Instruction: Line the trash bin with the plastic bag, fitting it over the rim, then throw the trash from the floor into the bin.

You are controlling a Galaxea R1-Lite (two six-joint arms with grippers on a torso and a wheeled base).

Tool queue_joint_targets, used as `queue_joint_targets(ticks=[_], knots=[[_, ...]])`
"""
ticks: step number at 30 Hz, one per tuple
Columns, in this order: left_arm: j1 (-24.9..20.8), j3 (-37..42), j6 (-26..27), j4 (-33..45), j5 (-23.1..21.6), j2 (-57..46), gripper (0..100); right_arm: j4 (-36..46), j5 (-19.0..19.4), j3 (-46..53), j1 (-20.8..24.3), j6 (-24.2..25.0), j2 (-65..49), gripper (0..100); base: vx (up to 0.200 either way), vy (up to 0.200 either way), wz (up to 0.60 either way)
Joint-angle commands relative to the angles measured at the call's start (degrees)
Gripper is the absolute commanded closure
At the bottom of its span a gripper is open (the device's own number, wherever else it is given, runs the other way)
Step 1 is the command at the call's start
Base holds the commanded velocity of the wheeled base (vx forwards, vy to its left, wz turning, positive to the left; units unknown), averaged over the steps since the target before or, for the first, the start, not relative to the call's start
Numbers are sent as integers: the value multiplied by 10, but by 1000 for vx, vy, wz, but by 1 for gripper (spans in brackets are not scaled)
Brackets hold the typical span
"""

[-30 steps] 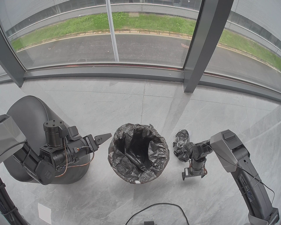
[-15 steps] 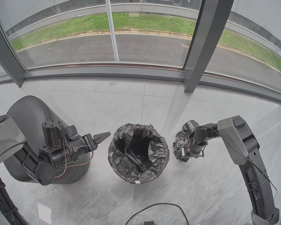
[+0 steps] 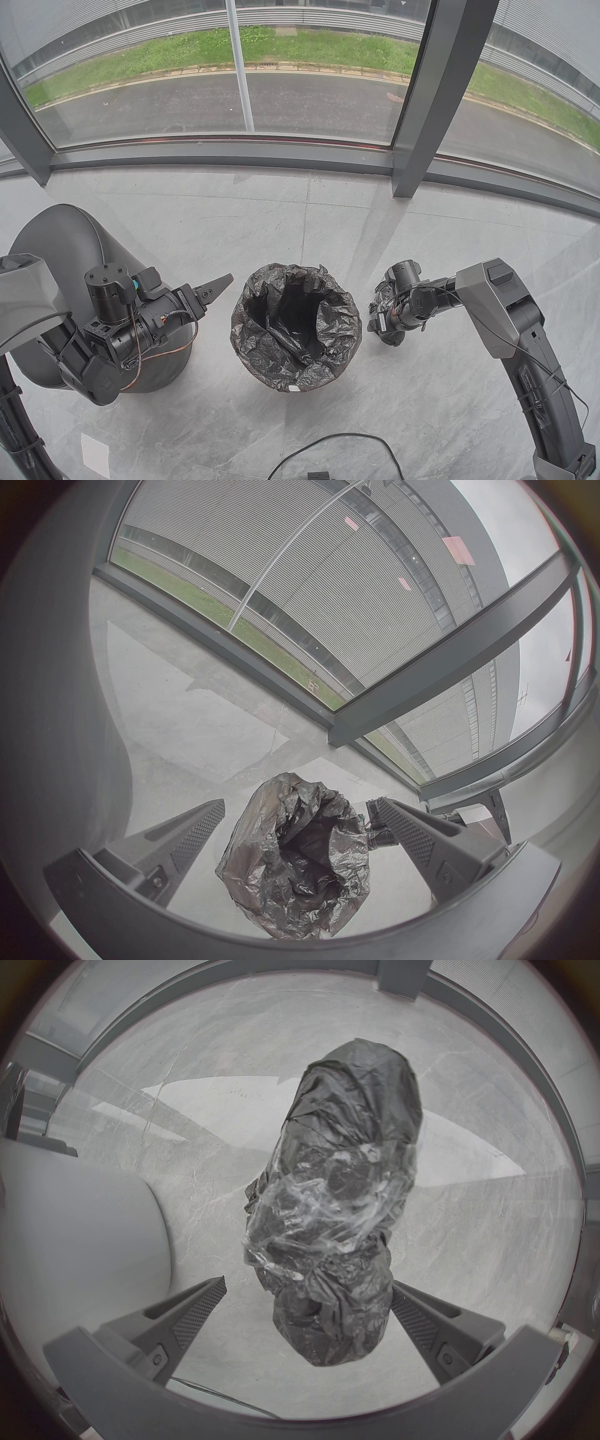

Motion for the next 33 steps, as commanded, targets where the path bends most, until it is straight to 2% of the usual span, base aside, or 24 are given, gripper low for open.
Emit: queue_joint_targets(ticks=[1, 6, 11, 20, 22, 30, 31, 33], knots=[[1, 4, 0, -3, 0, 17, 0, -10, -1, 0, 1, -13, 12, 0, 0, 0, 0], [1, 8, 0, -4, 0, 17, 0, -22, -14, 0, 0, -22, 11, 0, 0, 0, 0], [1, 8, 0, -5, 0, 20, 0, -51, -27, 0, -3, -53, 9, 0, 0, 0, 0], [1, 8, 1, -5, 0, 21, 0, -71, -33, 0, -3, -61, 2, 0, 0, 0, 0], [1, 8, 2, -6, 0, 24, 0, -85, -46, 0, -2, -74, 2, 0, 0, 0, 0], [1, 14, 1, -45, 0, 39, 0, -90, -50, 0, -2, -83, 6, 0, 0, 0, 0], [1, 15, 1, -47, 0, 40, 0, -90, -50, 0, -3, -83, 6, 100, 0, 0, 0], [1, 16, 1, -48, 0, 40, 0, -89, -50, 0, -3, -83, 6, 100, 0, 0, 0]])
